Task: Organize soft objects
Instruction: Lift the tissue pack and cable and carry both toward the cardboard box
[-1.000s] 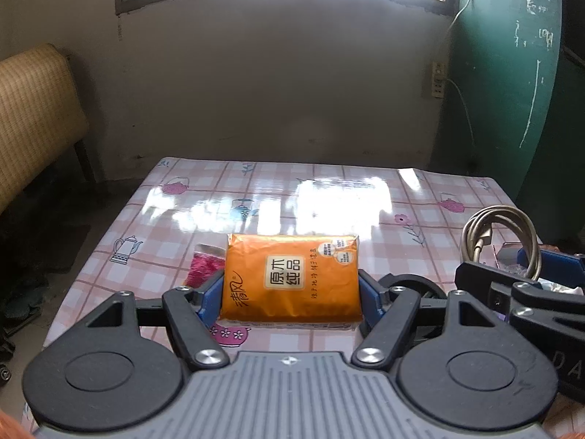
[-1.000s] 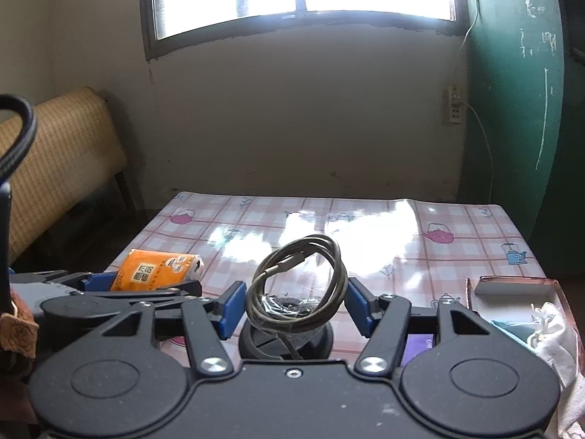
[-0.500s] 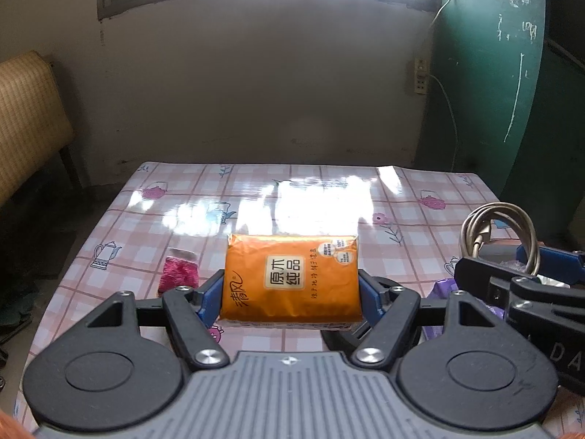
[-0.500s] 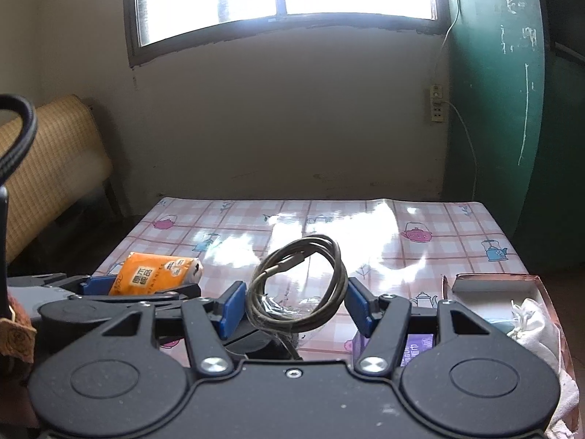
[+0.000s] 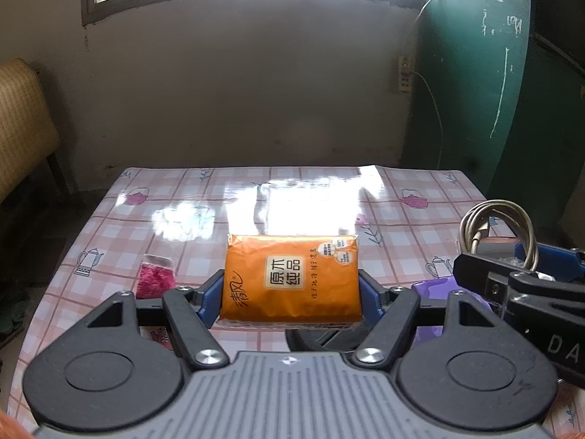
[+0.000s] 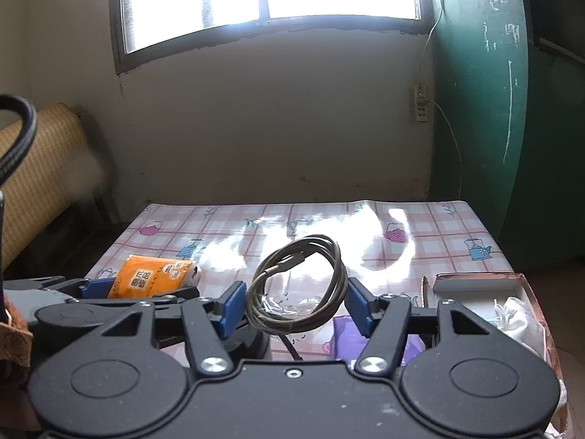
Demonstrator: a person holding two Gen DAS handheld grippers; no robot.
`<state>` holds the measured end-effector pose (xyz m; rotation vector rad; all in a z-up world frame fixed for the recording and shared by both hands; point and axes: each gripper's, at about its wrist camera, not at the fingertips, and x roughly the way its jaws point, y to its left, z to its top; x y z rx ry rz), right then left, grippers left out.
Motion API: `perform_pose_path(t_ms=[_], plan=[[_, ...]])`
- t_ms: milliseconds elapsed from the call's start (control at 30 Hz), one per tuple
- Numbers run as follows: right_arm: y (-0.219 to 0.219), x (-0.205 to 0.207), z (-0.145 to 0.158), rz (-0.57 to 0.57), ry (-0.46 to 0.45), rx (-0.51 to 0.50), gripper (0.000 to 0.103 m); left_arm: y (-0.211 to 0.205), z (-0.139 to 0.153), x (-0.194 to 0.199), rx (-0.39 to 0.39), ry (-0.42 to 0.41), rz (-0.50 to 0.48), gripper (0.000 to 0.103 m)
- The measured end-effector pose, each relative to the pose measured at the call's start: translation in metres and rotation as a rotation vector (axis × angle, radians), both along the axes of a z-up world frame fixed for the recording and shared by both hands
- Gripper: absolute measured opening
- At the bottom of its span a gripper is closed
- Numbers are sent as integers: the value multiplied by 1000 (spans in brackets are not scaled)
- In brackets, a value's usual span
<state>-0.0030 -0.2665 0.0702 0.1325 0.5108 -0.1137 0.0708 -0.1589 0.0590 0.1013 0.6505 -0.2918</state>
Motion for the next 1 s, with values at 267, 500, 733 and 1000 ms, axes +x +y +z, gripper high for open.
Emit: perform_pose_path(t_ms=[267,500,733,1000], plan=[[-16,-5,1,-26,-4,1,71,-15,0,-3,-3,1,-27,74],[-30,-10,3,-50,-7,2,71,-27,0,-6,-5,-2,-48,74],[-42,-15,3,-70,-7,6,71,-37,-1,-8,-6,0,-69,74],[-58,-20,2,-97,-4,11,71,-49,-3,-9,-2,3,-97,74]])
